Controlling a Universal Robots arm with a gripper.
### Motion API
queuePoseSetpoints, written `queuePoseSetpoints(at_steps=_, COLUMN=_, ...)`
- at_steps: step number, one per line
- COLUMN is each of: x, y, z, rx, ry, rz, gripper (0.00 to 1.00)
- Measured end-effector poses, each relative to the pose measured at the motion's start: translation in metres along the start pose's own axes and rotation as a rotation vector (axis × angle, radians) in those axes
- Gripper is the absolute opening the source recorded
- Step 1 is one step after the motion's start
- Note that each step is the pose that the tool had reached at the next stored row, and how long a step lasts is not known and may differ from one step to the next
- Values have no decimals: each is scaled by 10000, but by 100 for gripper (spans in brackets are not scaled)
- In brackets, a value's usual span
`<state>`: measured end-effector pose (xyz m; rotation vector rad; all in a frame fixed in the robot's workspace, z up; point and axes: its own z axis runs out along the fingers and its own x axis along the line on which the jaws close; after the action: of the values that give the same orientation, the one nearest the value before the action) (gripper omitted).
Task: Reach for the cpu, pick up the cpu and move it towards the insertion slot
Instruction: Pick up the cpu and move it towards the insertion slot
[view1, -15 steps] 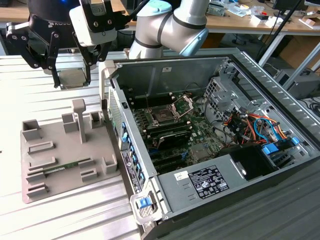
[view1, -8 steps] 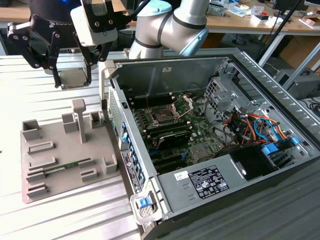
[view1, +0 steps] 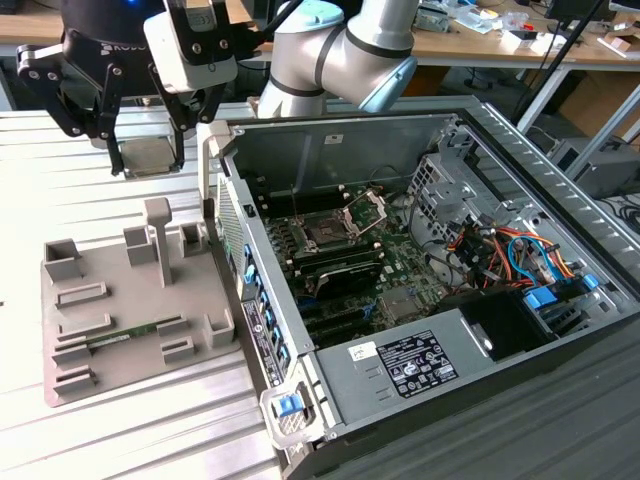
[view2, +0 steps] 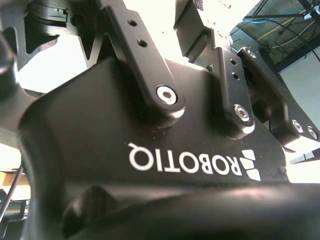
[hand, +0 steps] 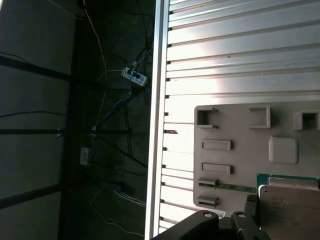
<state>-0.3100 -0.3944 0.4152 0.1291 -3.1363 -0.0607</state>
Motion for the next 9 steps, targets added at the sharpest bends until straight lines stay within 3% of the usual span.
queuePoseSetpoints(at_steps=9, x=-16, y=-1, z=0, rx=0, ry=0, rz=0, gripper=55)
